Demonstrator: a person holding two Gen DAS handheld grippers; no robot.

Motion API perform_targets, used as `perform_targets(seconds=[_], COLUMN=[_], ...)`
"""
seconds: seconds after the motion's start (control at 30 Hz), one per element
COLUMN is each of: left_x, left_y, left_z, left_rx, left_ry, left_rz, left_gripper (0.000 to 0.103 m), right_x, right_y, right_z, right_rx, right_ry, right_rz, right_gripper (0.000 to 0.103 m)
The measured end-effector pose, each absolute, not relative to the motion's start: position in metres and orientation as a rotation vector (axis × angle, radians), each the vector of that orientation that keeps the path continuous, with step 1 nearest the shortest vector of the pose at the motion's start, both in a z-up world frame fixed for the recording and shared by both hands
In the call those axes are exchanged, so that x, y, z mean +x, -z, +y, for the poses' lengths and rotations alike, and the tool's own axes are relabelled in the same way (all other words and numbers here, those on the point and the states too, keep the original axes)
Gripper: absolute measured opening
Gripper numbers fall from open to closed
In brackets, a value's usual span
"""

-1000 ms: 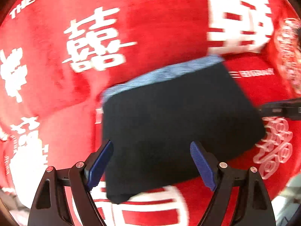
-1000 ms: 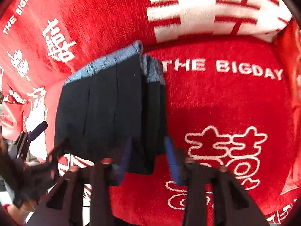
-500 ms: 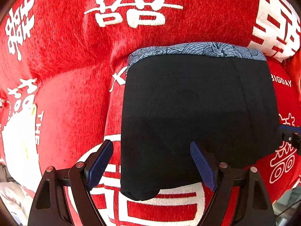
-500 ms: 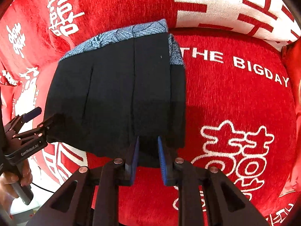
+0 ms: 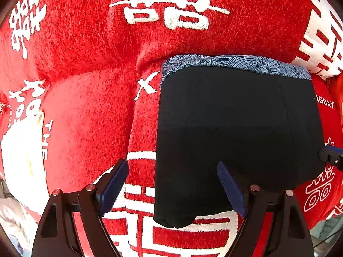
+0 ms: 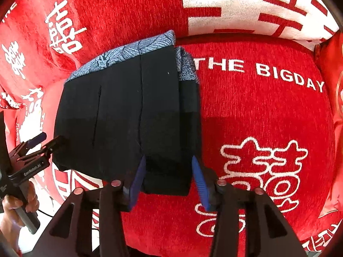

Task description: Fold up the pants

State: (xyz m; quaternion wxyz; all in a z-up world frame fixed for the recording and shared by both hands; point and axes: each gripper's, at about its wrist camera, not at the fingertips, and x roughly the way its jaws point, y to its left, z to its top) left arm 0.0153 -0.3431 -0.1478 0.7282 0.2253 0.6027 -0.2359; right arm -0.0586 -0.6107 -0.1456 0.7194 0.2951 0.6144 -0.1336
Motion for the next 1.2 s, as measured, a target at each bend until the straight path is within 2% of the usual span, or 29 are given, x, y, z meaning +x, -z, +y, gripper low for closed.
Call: perform_targets(seconds=[0.03, 0.17, 0.23, 0.43, 0.63, 0.93, 1.2], left_x=[0.017, 0.025, 0.033, 0.058, 0.073, 0.073, 0.085], left_y=[0.147, 0.137, 0.139, 0.153, 0.159, 0.165, 0.185], left_z=[-0.342, -0.338, -0.336, -0.334, -0.345, -0.355, -0.357], left_rx=[0.491, 0.457, 0.429, 0.328, 0.320, 0.348, 0.289], left_ry=[0.517, 0.546, 0.558, 0.580, 0.605, 0.629, 0.722], left_rz=[1.319, 1.306, 1.333, 1.447, 1.468, 1.472, 1.562], left_gripper=[0.103, 0.103, 0.103, 0.103, 0.103, 0.103, 0.103], right_x=[-0.059, -0.059, -0.064, -0.072, -0.079, -0.077, -0.058], right_y=[0.145, 0.145, 0.144, 0.150, 0.163, 0.173, 0.197], right_z=[-0.611, -0.616, -0.622, -0.646, -0.667, -0.668, -0.673], right_rx=[0.649, 0.660, 0.683, 0.791, 0.916, 0.943, 1.021], right_ry=[0.295, 0.286, 0.275, 0.269, 0.255, 0.236, 0.153], right_rz=[1.358, 1.336, 1.320, 1.287, 1.272, 1.281, 1.270], right_gripper=[0.058, 0.077, 0.080, 0.080, 0.080, 0.080, 0.080])
